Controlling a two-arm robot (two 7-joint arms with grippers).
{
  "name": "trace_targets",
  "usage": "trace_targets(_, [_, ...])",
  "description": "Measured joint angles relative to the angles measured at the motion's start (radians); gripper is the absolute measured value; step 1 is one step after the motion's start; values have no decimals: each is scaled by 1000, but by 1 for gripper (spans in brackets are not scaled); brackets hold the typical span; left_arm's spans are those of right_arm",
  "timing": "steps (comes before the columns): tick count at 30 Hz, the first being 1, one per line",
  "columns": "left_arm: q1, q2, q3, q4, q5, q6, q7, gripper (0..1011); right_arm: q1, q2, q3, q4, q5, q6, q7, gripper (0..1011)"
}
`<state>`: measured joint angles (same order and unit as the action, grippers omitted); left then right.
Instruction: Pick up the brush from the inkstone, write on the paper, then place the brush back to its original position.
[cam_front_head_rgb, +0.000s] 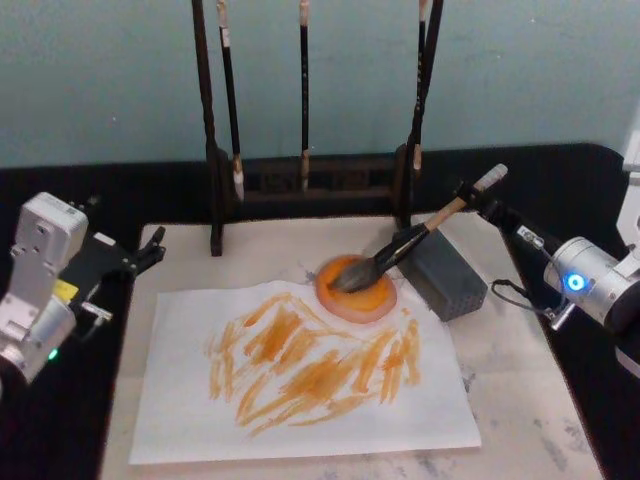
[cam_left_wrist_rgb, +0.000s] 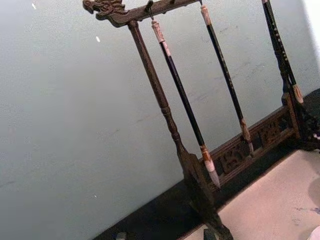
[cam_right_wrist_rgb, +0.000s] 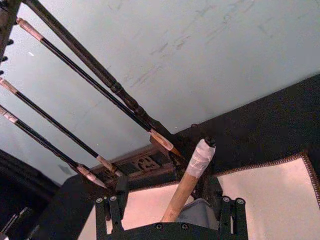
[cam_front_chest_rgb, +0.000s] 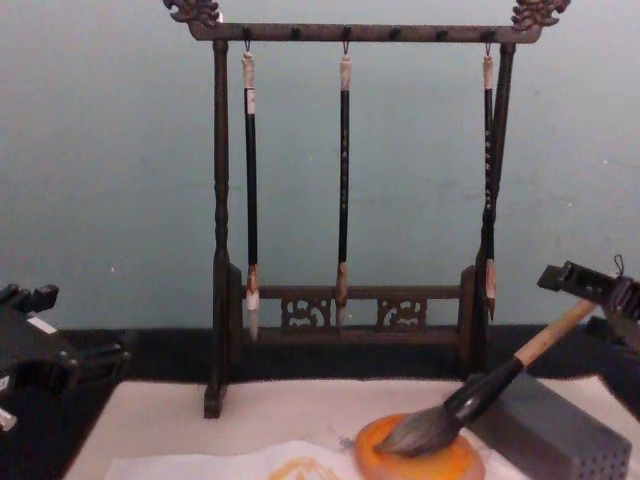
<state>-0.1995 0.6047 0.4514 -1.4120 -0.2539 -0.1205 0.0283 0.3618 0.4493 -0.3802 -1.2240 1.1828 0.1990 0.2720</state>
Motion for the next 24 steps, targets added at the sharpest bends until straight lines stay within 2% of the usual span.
trace_targets(6, [0, 0, 0, 0, 0, 0, 0, 1001, 1, 1, -6, 3, 0, 1, -6, 1000])
trace_targets(15, [0, 0, 0, 0, 0, 0, 0, 1001, -27, 20, -1, -36, 12, 4, -20, 1000])
trace_targets(22, [0, 0, 0, 0, 0, 0, 0, 1001, -83, 60, 3, -112, 17, -3, -48, 1000])
trace_targets(24, [0, 0, 0, 0, 0, 0, 0, 1001, -110, 78, 2, -146, -3, -20, -63, 1000])
